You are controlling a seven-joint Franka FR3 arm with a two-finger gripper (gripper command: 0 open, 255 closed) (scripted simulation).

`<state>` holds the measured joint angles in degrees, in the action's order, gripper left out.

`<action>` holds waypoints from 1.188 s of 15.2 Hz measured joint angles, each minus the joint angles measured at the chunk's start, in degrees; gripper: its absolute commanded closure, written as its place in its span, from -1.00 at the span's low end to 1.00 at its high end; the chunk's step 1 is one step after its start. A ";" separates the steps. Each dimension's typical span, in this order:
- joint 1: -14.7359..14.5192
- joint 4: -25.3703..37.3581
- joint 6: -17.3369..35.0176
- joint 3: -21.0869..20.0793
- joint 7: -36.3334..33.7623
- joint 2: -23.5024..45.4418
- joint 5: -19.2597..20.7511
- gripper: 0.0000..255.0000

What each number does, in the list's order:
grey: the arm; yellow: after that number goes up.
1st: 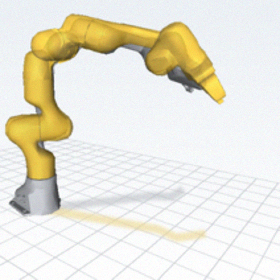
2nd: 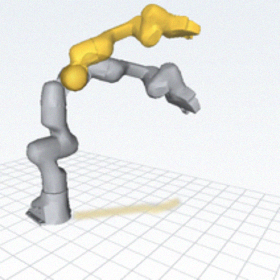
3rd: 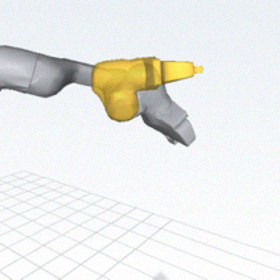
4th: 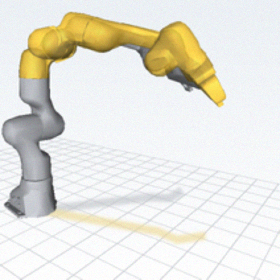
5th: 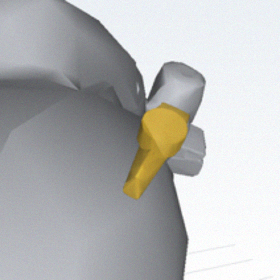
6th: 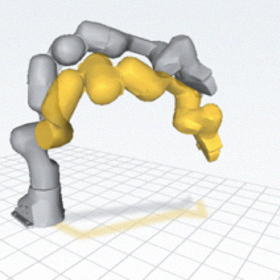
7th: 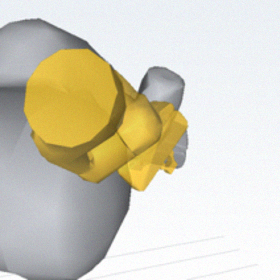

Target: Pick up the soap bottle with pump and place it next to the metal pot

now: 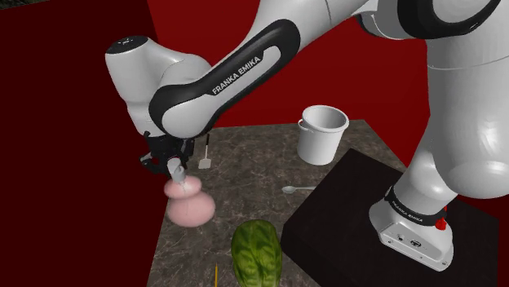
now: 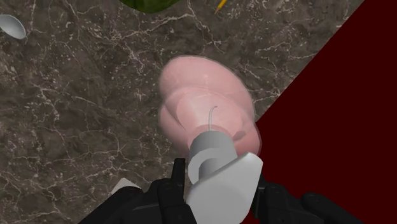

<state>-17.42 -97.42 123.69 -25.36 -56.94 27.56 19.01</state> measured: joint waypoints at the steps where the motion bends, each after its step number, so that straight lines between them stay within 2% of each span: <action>1: 0.03 0.26 -0.63 -0.15 0.13 -0.40 -0.25 1.00; 18: 0.58 6.65 -11.11 -1.68 2.71 -5.08 -3.40 1.00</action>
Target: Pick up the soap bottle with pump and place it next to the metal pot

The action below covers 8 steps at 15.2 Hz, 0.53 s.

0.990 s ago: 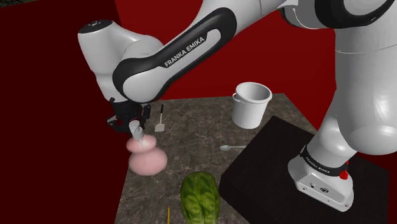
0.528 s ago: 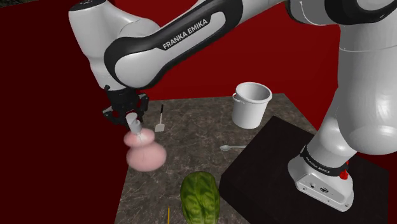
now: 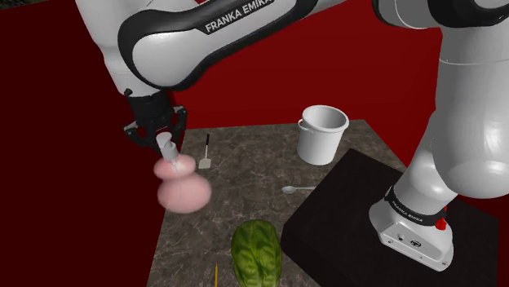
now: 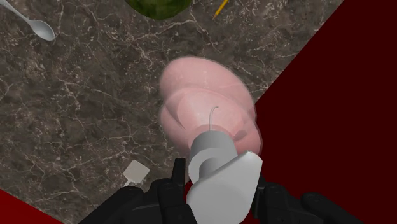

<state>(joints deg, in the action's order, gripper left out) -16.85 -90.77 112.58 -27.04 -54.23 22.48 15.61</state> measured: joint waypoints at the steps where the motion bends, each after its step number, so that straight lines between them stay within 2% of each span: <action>1: -0.02 0.68 -0.72 -0.04 0.15 -0.08 -0.10 1.00; 8: -0.11 4.92 -5.78 -0.37 1.14 -1.09 -0.91 1.00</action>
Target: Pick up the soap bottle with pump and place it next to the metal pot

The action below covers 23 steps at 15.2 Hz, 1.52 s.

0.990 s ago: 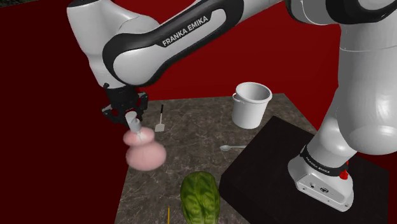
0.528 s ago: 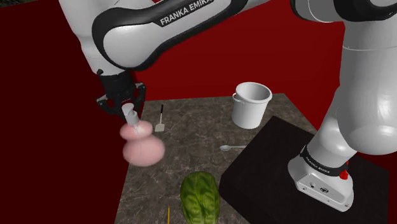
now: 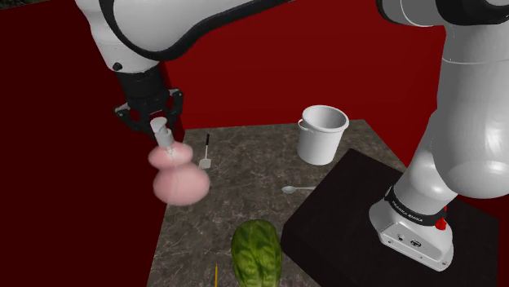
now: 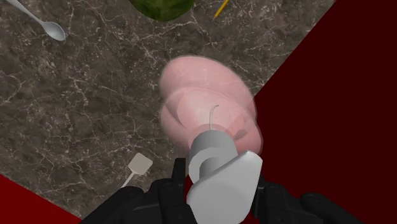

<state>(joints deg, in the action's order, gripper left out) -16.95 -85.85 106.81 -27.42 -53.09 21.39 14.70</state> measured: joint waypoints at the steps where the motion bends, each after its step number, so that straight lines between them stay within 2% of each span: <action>1: -0.11 0.87 -0.82 -0.03 0.08 0.04 -0.03 1.00; 11: -1.05 8.69 -8.44 -0.31 0.85 0.16 -0.25 1.00; 23: -3.64 22.63 -19.28 -0.24 1.72 3.29 1.01 1.00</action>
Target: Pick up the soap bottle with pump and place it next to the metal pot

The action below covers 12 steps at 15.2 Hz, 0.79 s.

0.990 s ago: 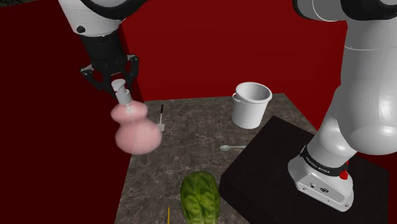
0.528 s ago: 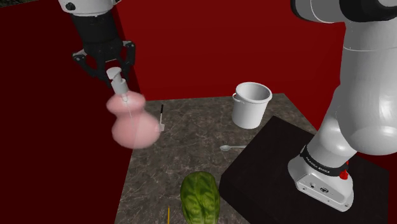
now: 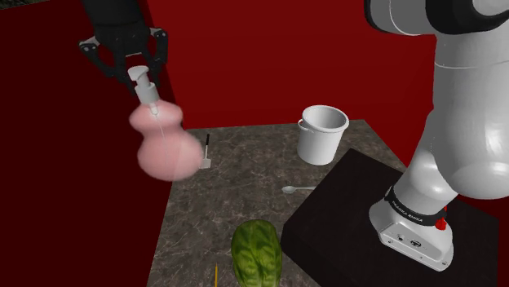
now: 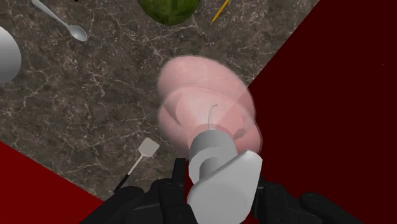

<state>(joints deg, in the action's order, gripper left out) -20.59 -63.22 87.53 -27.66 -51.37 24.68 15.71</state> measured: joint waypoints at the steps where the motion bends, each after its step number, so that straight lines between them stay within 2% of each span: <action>1: 0.79 -1.28 0.13 -0.06 0.46 -1.25 -0.54 1.00; 3: 3.46 -5.97 1.71 -0.03 2.17 -4.79 -2.19 1.00; 7: 9.57 -19.70 6.40 0.74 6.94 -15.26 -7.24 1.00; 12: 14.28 -30.60 8.93 3.53 14.07 -25.17 -12.03 1.00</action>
<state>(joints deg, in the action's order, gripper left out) -6.31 -93.82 96.46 -24.13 -37.30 -0.49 3.68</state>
